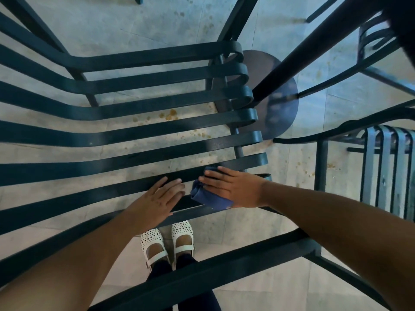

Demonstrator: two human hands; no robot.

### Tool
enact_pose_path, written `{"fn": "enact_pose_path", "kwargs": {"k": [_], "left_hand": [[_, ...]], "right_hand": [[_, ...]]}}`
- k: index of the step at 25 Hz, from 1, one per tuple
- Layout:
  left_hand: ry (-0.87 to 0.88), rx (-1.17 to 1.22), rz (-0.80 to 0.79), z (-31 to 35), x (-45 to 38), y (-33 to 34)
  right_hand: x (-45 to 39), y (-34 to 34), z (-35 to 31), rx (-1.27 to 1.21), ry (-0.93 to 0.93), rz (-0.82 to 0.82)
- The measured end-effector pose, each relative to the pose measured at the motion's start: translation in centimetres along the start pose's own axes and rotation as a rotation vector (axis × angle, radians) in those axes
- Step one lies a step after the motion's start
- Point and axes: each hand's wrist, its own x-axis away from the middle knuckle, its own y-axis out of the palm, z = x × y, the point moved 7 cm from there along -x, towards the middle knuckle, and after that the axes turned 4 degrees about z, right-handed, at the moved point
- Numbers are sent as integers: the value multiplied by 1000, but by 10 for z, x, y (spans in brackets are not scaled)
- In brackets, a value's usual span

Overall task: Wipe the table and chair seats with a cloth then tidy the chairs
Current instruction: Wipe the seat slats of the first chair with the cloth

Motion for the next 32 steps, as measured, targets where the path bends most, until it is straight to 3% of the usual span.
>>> {"fn": "enact_pose_path", "kwargs": {"k": [7, 14, 18, 21, 29, 32], "left_hand": [[3, -115, 99, -13, 26, 9], [31, -79, 152, -17, 33, 9], [47, -88, 148, -16, 35, 11], [-33, -67, 125, -23, 30, 6], [-102, 37, -11, -27, 31, 3], [-202, 79, -34, -33, 35, 1]], "right_hand": [[25, 3, 17, -50, -18, 23], [63, 16, 38, -37, 114, 55], [34, 10, 22, -66, 19, 87], [5, 1, 6, -77, -49, 119], [-61, -11, -28, -152, -81, 73], [-81, -14, -37, -152, -76, 42]]}}
